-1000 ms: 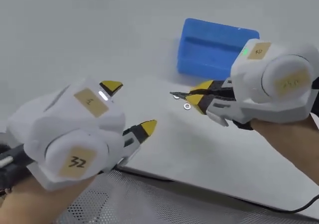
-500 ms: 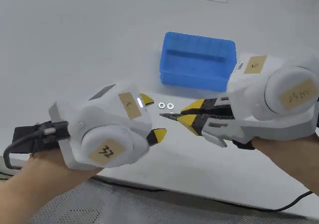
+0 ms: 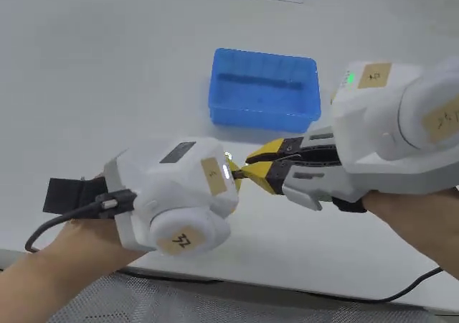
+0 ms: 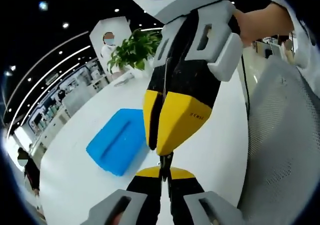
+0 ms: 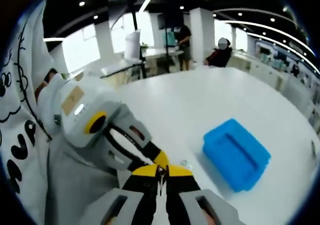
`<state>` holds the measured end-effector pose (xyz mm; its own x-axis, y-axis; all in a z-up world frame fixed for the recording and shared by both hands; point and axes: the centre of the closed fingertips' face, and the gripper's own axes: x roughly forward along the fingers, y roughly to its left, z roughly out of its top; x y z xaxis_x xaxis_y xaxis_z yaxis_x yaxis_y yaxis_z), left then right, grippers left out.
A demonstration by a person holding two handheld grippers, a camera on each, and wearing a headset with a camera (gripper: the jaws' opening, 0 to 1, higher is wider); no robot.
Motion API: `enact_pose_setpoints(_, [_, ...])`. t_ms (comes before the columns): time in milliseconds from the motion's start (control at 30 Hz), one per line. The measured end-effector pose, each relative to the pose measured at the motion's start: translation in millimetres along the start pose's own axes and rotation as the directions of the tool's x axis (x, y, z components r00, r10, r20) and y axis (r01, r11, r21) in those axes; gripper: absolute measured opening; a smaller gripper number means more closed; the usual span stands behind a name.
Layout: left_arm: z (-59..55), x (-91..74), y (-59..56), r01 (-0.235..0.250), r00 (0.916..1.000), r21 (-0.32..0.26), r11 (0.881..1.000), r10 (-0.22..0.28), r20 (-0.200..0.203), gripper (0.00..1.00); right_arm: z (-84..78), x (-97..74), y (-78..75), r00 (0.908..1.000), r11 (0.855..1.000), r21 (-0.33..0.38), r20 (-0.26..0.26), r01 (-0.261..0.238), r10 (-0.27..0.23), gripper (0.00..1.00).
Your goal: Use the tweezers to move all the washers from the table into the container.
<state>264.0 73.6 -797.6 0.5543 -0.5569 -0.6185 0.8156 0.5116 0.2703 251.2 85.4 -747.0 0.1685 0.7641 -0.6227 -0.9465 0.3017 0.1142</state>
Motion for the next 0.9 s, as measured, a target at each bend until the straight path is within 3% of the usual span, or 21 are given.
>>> enact_pose_setpoints(67, [2.7, -1.5, 4.1, -0.015, 0.9998, -0.015, 1.0, 0.015, 0.012, 0.0, 3.7, -1.4, -2.2, 0.9997, 1.0, -0.001, 0.022, 0.012, -0.012, 0.01])
enact_pose_setpoints(167, [8.0, -4.4, 8.8, -0.029, 0.9989, -0.042, 0.999, 0.03, 0.037, 0.0, 14.1, -3.5, -5.8, 0.9944, 0.999, 0.03, 0.1, 0.032, -0.035, 0.01])
enact_pose_setpoints(267, [11.3, -6.1, 7.7, -0.006, 0.9985, -0.128, 0.992, 0.013, 0.053, 0.0, 17.5, -4.3, -7.0, 0.9902, 0.998, 0.052, 0.134, 0.035, -0.042, 0.02])
enact_pose_setpoints(333, [13.8, -6.8, 5.2, 0.016, 0.9979, -0.186, 0.982, -0.004, 0.064, 0.0, 18.6, -3.3, -6.8, 0.9889, 0.998, 0.058, 0.141, 0.037, -0.045, 0.02])
enact_pose_setpoints(467, [17.5, -8.6, 4.7, -0.005, 0.9971, -0.142, 0.99, 0.016, 0.074, 0.0, 19.2, -0.4, -5.3, 0.9887, 0.998, 0.05, 0.142, 0.041, -0.047, 0.02])
enact_pose_setpoints(567, [17.1, -7.0, 1.4, 0.025, 0.9969, -0.216, 0.976, -0.008, 0.079, 0.0, 19.0, 1.9, -4.7, 0.9893, 0.998, 0.042, 0.138, 0.042, -0.047, 0.03])
enact_pose_setpoints(633, [16.6, -7.4, 2.3, 0.019, 0.9968, -0.221, 0.975, -0.001, 0.08, 0.0, 19.1, 2.6, -5.6, 0.9889, 0.998, 0.037, 0.139, 0.048, -0.053, 0.03])
enact_pose_setpoints(700, [19.3, -8.9, 1.9, 0.035, 0.9952, -0.277, 0.96, -0.008, 0.098, 0.0, 20.2, 2.7, -6.4, 0.9881, 0.998, 0.036, 0.143, 0.052, -0.057, 0.04])
enact_pose_setpoints(900, [20.4, -11.9, 6.7, 0.02, 0.9931, -0.307, 0.952, 0.016, 0.116, 0.0, 24.8, 0.8, -9.4, 0.986, 0.997, 0.041, 0.153, 0.06, -0.065, 0.05])
